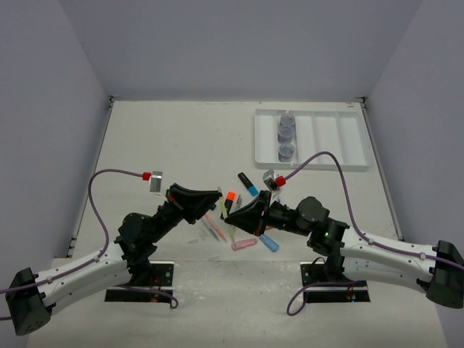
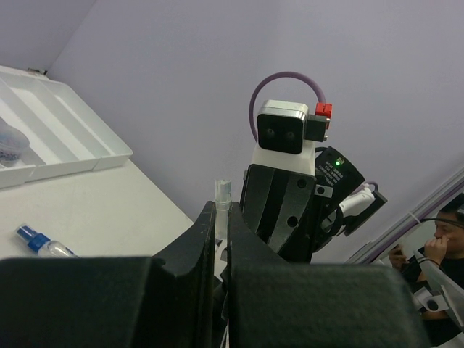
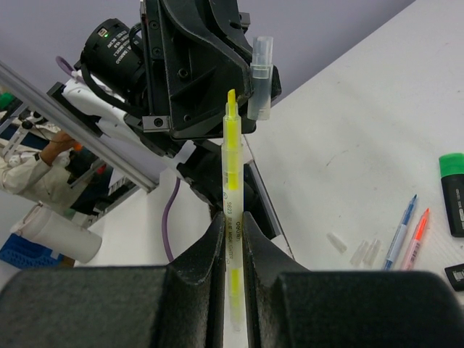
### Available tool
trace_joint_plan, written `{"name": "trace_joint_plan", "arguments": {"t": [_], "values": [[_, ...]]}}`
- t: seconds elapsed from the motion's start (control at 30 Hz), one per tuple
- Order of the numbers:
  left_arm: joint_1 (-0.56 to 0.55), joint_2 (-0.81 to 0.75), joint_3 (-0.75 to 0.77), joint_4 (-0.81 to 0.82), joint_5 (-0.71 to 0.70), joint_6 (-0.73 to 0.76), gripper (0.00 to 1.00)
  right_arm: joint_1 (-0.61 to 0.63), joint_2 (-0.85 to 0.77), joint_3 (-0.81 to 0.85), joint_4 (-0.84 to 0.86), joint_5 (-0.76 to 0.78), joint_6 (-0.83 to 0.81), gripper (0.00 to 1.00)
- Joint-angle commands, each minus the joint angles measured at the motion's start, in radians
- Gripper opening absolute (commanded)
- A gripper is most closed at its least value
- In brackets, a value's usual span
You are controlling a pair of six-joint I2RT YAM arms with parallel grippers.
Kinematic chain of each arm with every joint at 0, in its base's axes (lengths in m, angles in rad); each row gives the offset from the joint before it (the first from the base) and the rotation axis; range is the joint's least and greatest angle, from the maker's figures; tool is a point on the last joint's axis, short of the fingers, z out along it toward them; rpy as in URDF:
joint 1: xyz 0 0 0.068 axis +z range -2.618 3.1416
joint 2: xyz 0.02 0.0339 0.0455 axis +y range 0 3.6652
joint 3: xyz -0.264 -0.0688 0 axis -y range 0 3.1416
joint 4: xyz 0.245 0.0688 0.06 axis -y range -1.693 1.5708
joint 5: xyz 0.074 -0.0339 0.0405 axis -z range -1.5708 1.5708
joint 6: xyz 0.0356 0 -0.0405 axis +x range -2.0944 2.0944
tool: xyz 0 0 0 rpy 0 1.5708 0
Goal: Sort the stationery into containers
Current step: Close the pen cap on the pen.
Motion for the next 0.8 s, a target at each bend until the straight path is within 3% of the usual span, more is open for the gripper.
{"name": "trace_joint_plan", "arguments": {"t": [0.0, 0.3, 0.77], "values": [[-0.001, -0.026, 0.023, -0.001, -0.018, 0.015, 0.00, 0.005, 0.012, 0.055, -0.011, -0.013, -0.027, 0.00], [-0.001, -0.041, 0.082, -0.083, -0.042, 0.060, 0.00, 0.007, 0.025, 0.046, -0.013, -0.025, -0.026, 0.00], [-0.001, -0.041, 0.064, -0.084, -0.045, 0.052, 0.00, 0.007, -0.013, 0.046, -0.040, 0.018, -0.037, 0.00]]}}
